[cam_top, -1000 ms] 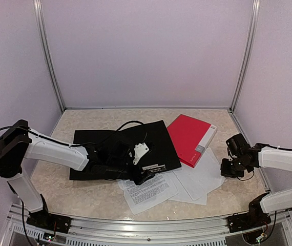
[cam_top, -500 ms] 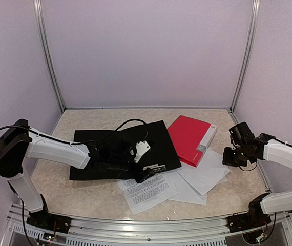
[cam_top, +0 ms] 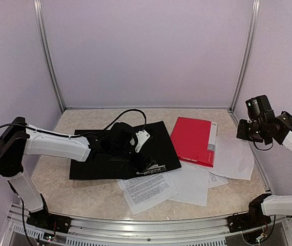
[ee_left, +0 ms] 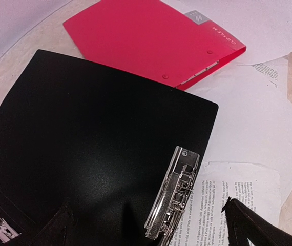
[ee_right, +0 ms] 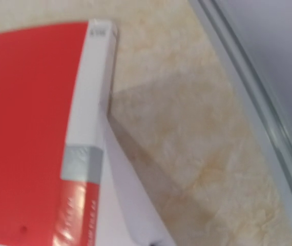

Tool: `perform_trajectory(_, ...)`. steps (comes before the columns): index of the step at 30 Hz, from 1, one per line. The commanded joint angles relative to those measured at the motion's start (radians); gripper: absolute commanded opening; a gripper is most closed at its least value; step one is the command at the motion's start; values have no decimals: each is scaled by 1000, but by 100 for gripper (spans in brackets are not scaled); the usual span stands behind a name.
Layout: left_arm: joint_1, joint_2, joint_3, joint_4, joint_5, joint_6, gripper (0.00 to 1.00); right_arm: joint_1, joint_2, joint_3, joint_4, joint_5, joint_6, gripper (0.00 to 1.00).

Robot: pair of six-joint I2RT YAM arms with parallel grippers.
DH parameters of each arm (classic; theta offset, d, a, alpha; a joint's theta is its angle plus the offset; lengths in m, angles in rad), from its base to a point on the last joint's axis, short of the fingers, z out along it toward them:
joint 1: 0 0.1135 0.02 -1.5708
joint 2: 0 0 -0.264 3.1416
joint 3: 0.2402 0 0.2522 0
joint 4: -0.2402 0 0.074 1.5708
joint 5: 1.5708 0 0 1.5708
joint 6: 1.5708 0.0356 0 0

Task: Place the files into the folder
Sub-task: Pick up the file from the center of the board, then insert the spring clip onto the folder.

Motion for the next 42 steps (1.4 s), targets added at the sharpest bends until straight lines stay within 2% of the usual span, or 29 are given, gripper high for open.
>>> perform_trajectory(1,16,17,52,-59,-11,-51,99,34,-12,80,-50,14,-21,0)
perform_trajectory(9,73,9,90,-76,21,-152,99,177,74,244,17,-10,-74,0)
perform_trajectory(17,139,-44,105,-110,14,-217,99,367,283,445,157,-72,-188,0)
perform_trajectory(21,163,-81,98,-137,-28,-255,99,416,363,530,255,-152,-213,0)
perform_trajectory(28,171,-159,52,-177,-117,-324,99,403,459,527,410,-130,-178,0)
perform_trajectory(36,171,-226,-14,-214,-162,-362,99,264,597,301,659,-298,-14,0)
perform_trajectory(42,171,-225,-29,-219,-180,-353,99,186,695,216,805,-404,88,0)
